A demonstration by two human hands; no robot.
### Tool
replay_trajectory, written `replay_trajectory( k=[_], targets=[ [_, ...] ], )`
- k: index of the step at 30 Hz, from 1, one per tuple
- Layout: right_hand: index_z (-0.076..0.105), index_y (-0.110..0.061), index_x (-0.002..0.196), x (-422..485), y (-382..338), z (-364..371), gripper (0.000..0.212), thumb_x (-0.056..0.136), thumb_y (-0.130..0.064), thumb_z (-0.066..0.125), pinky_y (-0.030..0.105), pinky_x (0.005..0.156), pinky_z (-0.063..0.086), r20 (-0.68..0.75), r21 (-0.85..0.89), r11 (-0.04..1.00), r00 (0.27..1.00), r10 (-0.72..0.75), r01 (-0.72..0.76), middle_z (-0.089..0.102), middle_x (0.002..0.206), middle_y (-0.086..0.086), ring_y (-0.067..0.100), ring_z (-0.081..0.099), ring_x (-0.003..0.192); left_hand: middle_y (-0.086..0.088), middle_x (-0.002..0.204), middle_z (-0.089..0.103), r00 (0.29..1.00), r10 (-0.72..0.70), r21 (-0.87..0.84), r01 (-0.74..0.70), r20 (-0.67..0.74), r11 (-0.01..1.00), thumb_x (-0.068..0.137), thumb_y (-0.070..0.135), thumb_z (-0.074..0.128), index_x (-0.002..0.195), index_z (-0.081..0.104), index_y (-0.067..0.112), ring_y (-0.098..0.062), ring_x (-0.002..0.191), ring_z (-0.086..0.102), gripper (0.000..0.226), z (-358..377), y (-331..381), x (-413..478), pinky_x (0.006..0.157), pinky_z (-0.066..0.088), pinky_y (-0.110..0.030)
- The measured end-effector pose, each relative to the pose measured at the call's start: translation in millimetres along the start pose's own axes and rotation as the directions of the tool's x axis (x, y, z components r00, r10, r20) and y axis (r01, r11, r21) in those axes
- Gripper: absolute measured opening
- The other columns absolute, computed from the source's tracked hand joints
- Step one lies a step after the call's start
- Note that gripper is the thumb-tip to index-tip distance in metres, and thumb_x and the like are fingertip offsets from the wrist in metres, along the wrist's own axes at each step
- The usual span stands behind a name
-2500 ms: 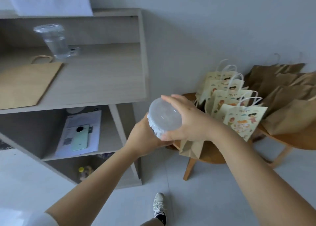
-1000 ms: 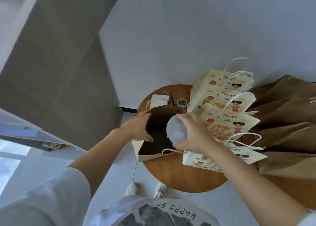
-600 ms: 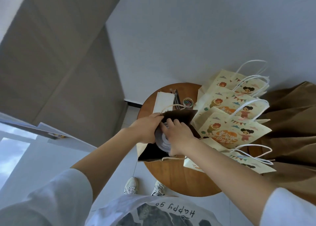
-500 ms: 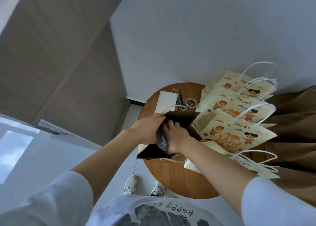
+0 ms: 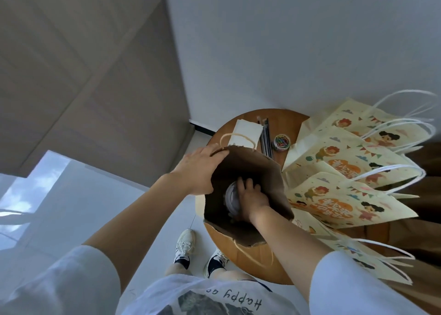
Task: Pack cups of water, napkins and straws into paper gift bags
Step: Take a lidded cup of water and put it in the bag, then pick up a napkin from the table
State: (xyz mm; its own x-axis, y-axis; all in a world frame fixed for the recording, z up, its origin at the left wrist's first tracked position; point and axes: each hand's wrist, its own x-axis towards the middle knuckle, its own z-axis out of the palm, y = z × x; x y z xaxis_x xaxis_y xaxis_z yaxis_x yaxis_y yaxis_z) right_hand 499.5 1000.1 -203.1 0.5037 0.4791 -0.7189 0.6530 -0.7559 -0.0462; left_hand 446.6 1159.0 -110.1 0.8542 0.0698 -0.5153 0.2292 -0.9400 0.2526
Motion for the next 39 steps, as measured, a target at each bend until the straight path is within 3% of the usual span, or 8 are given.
replay_trajectory(
  k=[5, 8, 11, 16, 22, 27, 33, 39],
  targets=[
    [0.02, -0.016, 0.146, -33, 1, -31, 0.079, 0.085, -0.047, 0.059, 0.039, 0.097, 0.044, -0.215, 0.197, 0.97, 0.972, -0.098, 0.141, 0.035, 0.14, 0.009, 0.028, 0.039, 0.126, 0.004, 0.144, 0.036, 0.986, -0.119, -0.523, 0.04, -0.118, 0.852, 0.084, -0.001, 0.054, 0.113, 0.064, 0.017, -0.014, 0.13, 0.036, 0.035, -13, -3, -4, 0.103, 0.03, -0.022],
    [0.06, -0.012, 0.108, -63, 13, -50, 0.027, 0.091, -0.03, 0.049, 0.025, 0.069, 0.053, -0.658, 0.262, 0.893, 0.745, -0.111, 0.365, 0.064, 0.097, 0.002, 0.017, 0.062, 0.089, 0.005, 0.12, 0.058, 0.935, -0.313, -0.73, 0.095, -0.169, 0.677, 0.083, -0.01, 0.046, 0.066, 0.064, 0.013, -0.014, 0.118, 0.05, 0.034, -17, -8, 0, 0.099, 0.034, -0.023],
    [0.063, -0.008, 0.079, -76, 31, -70, 0.024, 0.088, -0.021, 0.046, 0.017, 0.05, 0.044, -0.867, 0.284, 0.818, 0.498, -0.003, 0.5, 0.06, 0.068, 0.001, 0.012, 0.056, 0.059, 0.001, 0.1, 0.066, 0.907, -0.397, -0.842, 0.101, -0.142, 0.531, 0.084, -0.009, 0.044, 0.059, 0.06, 0.015, -0.019, 0.107, 0.059, 0.038, -21, -11, 12, 0.101, 0.042, -0.033],
    [0.059, -0.014, 0.086, -48, 52, -108, 0.011, 0.092, -0.013, 0.05, 0.021, 0.062, 0.044, -0.576, 0.698, 0.642, 0.782, 0.239, 0.318, 0.056, 0.073, -0.008, 0.008, 0.054, 0.068, 0.002, 0.106, 0.066, 0.946, -0.308, -0.732, 0.139, -0.102, 0.668, 0.091, 0.006, 0.05, 0.089, 0.068, 0.019, -0.012, 0.101, 0.059, 0.022, -22, -15, 58, 0.082, 0.043, -0.022],
    [0.058, -0.007, 0.08, 60, 80, -106, 0.016, 0.091, -0.009, 0.047, 0.031, 0.068, 0.04, -0.132, 0.838, 0.545, 0.957, 0.256, -0.03, 0.055, 0.075, 0.004, 0.019, 0.049, 0.071, -0.003, 0.117, 0.065, 0.972, -0.228, -0.571, 0.217, 0.054, 0.791, 0.087, 0.015, 0.057, 0.114, 0.066, 0.015, -0.017, 0.098, 0.059, 0.028, 15, -30, 159, 0.08, 0.049, -0.025],
    [0.056, -0.008, 0.077, 126, 85, -67, 0.02, 0.092, -0.013, 0.045, 0.033, 0.07, 0.044, 0.019, 0.666, 0.708, 0.954, 0.298, -0.234, 0.058, 0.078, 0.006, 0.02, 0.055, 0.076, -0.003, 0.117, 0.058, 0.944, -0.294, -0.666, 0.318, 0.153, 0.675, 0.087, 0.023, 0.066, 0.129, 0.049, 0.016, -0.013, 0.093, 0.052, 0.046, 56, -34, 220, 0.075, 0.04, -0.022],
    [0.054, -0.008, 0.113, 169, 93, -37, 0.023, 0.097, -0.021, 0.045, 0.033, 0.084, 0.044, -0.005, 0.647, 0.682, 0.893, 0.45, -0.34, 0.06, 0.112, 0.009, 0.026, 0.057, 0.105, -0.008, 0.12, 0.058, 0.911, -0.377, -0.587, 0.399, 0.167, 0.704, 0.091, 0.031, 0.06, 0.12, 0.052, 0.012, -0.023, 0.106, 0.058, 0.036, 88, -29, 257, 0.091, 0.051, -0.036],
    [0.05, -0.006, 0.113, 183, 95, -26, 0.022, 0.097, -0.019, 0.046, 0.036, 0.081, 0.047, 0.056, 0.594, 0.661, 0.843, 0.535, -0.459, 0.059, 0.11, 0.012, 0.029, 0.059, 0.103, 0.002, 0.108, 0.059, 0.89, -0.45, -0.506, 0.42, 0.07, 0.753, 0.091, 0.037, 0.06, 0.113, 0.053, 0.02, -0.014, 0.092, 0.059, 0.029, 86, -22, 265, 0.069, 0.046, -0.023]
  ],
)
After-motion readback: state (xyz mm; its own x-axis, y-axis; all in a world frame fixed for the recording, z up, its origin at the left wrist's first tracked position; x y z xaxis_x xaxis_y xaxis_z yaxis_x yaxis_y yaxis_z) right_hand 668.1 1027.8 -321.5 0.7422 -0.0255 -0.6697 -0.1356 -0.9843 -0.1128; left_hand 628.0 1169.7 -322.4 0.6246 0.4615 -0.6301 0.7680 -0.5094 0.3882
